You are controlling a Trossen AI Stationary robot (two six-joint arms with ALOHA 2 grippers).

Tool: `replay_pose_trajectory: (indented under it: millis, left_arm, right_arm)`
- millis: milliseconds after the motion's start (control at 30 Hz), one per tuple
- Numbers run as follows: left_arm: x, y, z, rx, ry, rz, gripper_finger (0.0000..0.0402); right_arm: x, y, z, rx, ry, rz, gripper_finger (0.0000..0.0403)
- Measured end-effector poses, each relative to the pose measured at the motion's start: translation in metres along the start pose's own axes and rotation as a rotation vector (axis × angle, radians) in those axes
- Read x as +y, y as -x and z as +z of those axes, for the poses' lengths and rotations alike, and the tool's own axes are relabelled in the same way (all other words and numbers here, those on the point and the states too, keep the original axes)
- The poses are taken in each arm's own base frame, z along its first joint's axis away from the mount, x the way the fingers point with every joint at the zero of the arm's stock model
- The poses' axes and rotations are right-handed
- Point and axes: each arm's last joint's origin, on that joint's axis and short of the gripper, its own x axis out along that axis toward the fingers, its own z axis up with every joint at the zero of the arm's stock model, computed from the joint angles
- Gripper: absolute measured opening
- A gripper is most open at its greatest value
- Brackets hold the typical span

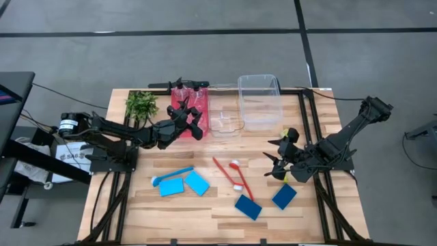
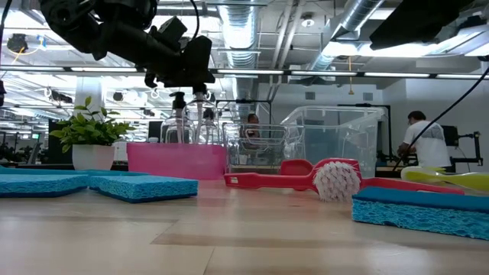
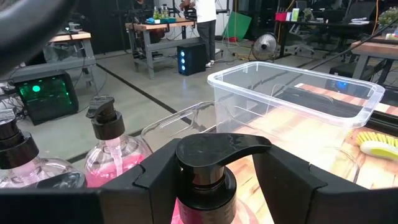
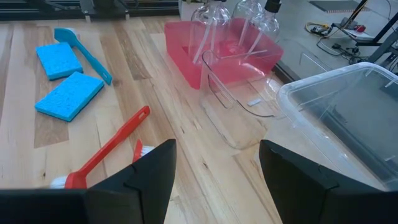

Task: Pick & Place Kitchen Sink Supplies
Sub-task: Put the transparent soap dispenser into the red bin

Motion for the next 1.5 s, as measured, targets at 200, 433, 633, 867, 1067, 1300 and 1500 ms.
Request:
replay_pose_trajectory:
  millis: [200,433,633,867,1067,1300,1500]
  left_arm:
    - [0.0,0.0,0.0,0.0,0.0,0.0,0.0195]
    - [0.0,0.0,0.0,0.0,0.0,0.0,0.0195]
    - [-0.0001,0.0001,-0.0001,0.002,-0.002,-0.003,0.0207]
    - [-0.0002,0.0,-0.0001,0.004,-0.003,-0.003,0.0241]
    - [-0.0001,0.0,-0.0004,0.006,-0.006,-0.002,0.0253]
    - [-0.0001,0.0001,-0.0008,0.009,-0.009,-0.001,0.0251]
    - [-0.0002,0.0002,-0.0008,0.009,-0.012,0.0,0.0251]
  right_arm:
    - [0.0,0.0,0.0001,0.0,0.0,0.0,0.0224]
    - [0.0,0.0,0.0001,0.0,0.0,0.0,0.0224]
    - [0.0,0.0,0.0001,0.0,0.0,0.0,0.0224]
    - [0.0,0.0,0.0001,0.0,0.0,0.0,0.0224]
    - [0.0,0.0,0.0001,0.0,0.0,0.0,0.0224]
    - [0.0,0.0,0.0001,0.0,0.0,0.0,0.0224]
    - [0.0,0.0,0.0001,0.0,0.0,0.0,0.0224]
